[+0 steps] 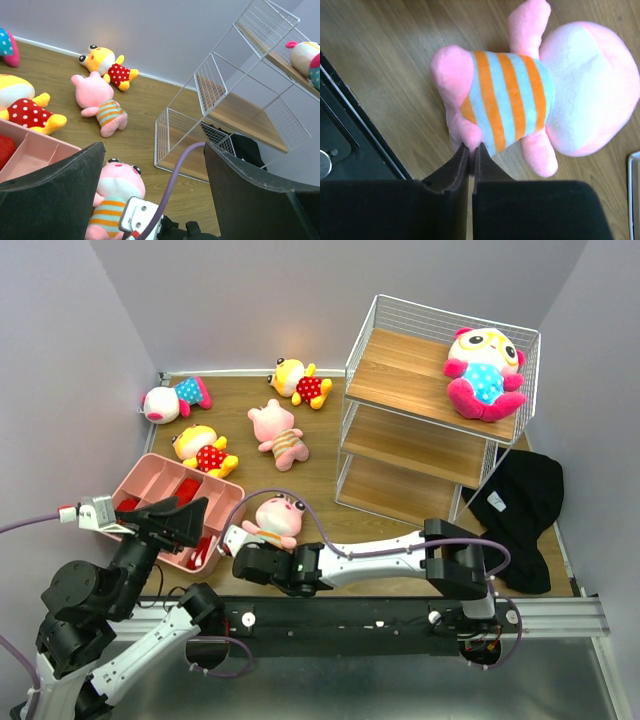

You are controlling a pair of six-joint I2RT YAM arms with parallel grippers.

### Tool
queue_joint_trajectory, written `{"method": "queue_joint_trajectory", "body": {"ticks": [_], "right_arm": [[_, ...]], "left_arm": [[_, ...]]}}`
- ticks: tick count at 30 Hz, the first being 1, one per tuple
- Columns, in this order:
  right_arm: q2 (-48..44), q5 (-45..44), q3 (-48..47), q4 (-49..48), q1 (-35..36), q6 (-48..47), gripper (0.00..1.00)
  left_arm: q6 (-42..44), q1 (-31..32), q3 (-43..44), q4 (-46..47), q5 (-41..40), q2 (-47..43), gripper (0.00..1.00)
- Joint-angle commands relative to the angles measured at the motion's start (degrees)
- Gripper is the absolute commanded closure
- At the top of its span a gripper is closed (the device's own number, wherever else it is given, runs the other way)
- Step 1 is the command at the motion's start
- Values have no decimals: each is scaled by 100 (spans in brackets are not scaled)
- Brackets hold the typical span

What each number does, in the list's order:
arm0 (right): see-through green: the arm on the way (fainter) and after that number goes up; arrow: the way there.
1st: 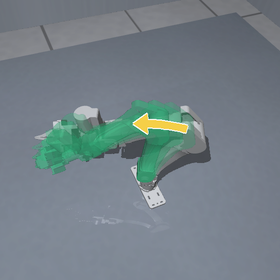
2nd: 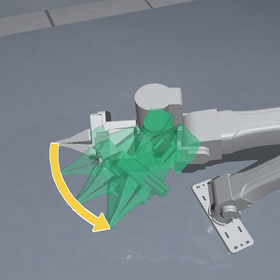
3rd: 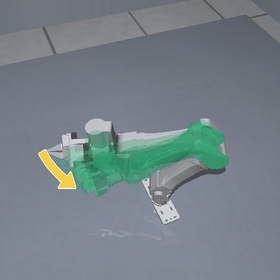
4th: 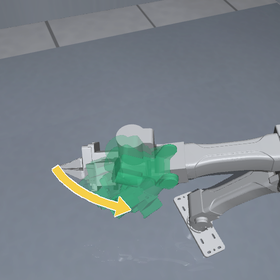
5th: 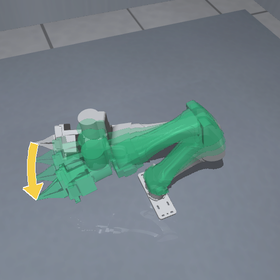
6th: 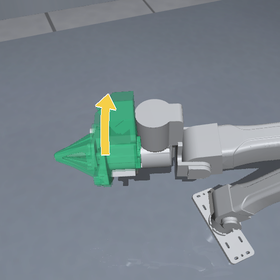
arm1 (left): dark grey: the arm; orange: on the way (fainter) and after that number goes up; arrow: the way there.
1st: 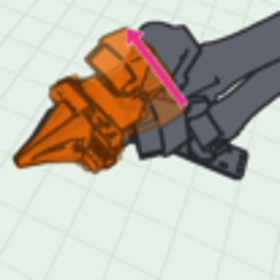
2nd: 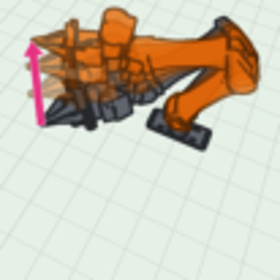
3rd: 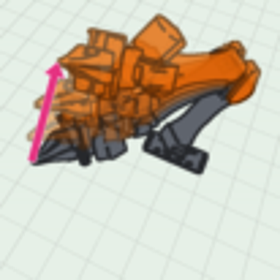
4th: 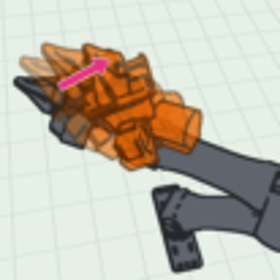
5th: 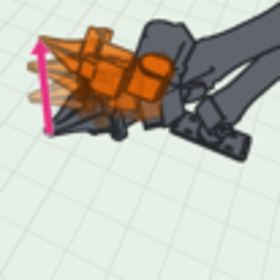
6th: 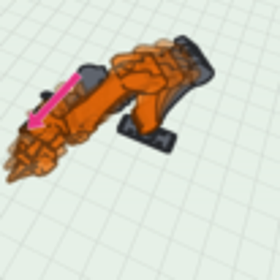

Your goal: Place and organize the stuffed toys onto the shelf

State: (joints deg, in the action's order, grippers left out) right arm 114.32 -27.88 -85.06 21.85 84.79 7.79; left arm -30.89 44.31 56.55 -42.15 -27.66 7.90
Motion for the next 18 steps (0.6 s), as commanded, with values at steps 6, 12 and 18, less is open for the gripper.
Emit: {"method": "queue_joint_trajectory", "body": {"ticks": [6,12,18], "right_arm": [[-2079,-86,709,1189,64,-190,99],[-3659,-438,684,2260,81,-296,99],[-4725,-595,403,2938,81,-419,99]], "left_arm": [[57,-28,-443,374,-257,115,9],[13,-28,-970,813,-135,115,9],[-92,-28,-1401,1208,532,404,9]]}}
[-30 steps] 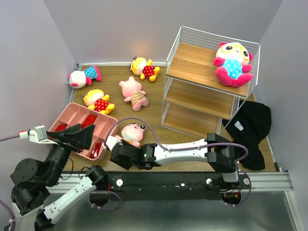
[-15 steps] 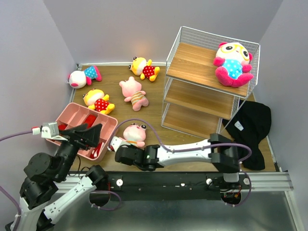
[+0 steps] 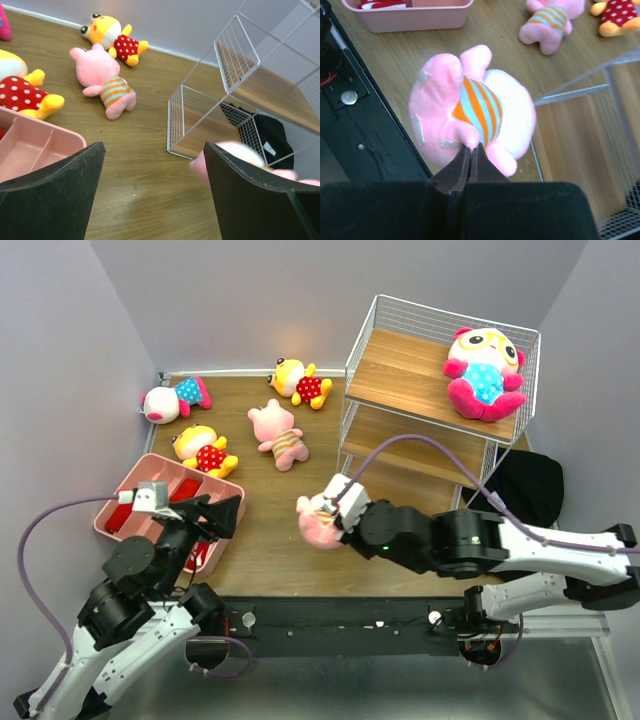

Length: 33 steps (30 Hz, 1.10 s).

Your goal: Place and organize the stuffed toys onto the shelf

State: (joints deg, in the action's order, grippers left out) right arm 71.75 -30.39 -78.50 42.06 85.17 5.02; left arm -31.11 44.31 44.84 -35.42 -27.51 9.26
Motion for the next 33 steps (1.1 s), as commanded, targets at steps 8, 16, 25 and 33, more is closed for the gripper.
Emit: {"method": "queue_joint_trajectory", "body": {"ticks": [8,16,25,33], "right_arm": [[-969,-1495,-982,1278,44,-1089,99],[-961,-1496,-2274,1471,44,-1582,99],[-1356,-2909,-1064,1374,44,-2225,99],[-1523,-3368,-52,2900,35,-532,99]], "left_arm": [[114,-28,-283,1107,2414,1025,9],[35,-19,-274,1555,3207,1597,9],[-53,-28,-283,1626,3252,1544,9],[-70,-28,-300,1564,3138,1386,7]]}}
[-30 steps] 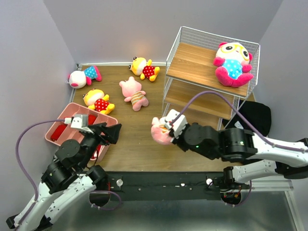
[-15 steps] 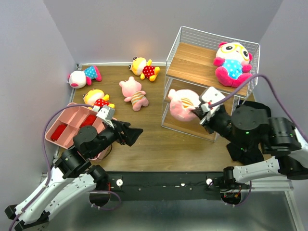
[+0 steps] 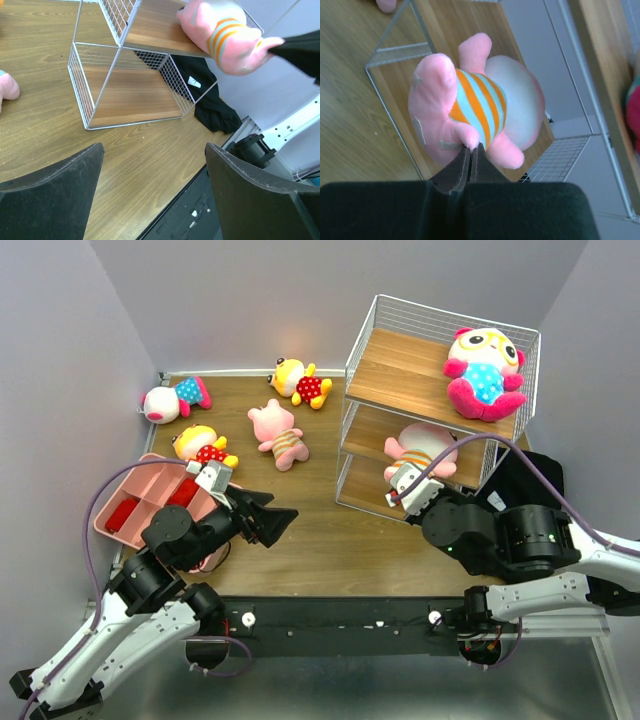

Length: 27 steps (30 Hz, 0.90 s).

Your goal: Place and organize the stuffed toys onto the shelf

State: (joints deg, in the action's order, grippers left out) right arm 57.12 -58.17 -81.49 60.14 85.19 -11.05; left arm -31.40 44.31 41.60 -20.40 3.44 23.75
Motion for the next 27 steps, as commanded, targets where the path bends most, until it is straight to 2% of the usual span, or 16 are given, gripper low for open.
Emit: {"method": "queue_joint_trajectory", "body": {"ticks": [1,9,18,27], "right_arm": [[-61,-712,283,1244,33,1287,99],[-403,-1020,661,1834,-63,1623,94],[-702,-1302,959,1817,-125,1694,93],[-1203,-1697,1399,949,-160,923,76]], "left_arm": [[-51,-28,23,80,51,-46,7],[-139,-28,-3,142,86,16,8],[-191,-28,-3,195,69,69,7],[-218,-28,-56,265,51,130,8]]}}
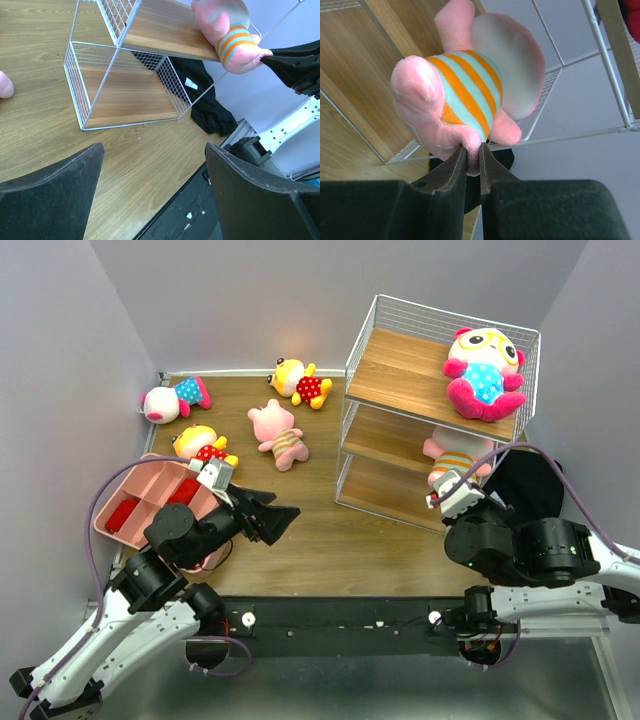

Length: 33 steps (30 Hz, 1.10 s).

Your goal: Place and organize the stuffed toys onto the shelf

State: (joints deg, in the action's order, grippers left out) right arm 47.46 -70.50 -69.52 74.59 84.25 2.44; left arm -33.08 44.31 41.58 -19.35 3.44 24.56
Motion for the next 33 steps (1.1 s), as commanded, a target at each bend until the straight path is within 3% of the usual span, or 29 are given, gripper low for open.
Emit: {"method": "queue_joint_trajectory", "body": {"ticks": [1,8,16,20,28,30,33], "right_arm": [[-255,-456,219,-533,-66,-454,74],[-89,-211,0,-577,-66,-499,56],[728,712,-1308,776,-75,705,40],[914,871,-1679,1250,-75,1170,38],[1168,1126,-2197,1278,-75,873,37],[1326,1327,-2320,1156,-75,655,39],[1441,2038,-2400,762,-75,224,54]], "left_arm": [[-58,-28,-62,169,51,75,7],[-58,-28,-54,195,51,84,8],[-14,-28,-36,99,16,-3,7],[3,-28,-54,55,-10,-56,7],[82,-28,43,-95,-63,-135,7],[82,-28,43,-104,-81,-153,7],[91,-28,52,-121,-89,-188,7]]}}
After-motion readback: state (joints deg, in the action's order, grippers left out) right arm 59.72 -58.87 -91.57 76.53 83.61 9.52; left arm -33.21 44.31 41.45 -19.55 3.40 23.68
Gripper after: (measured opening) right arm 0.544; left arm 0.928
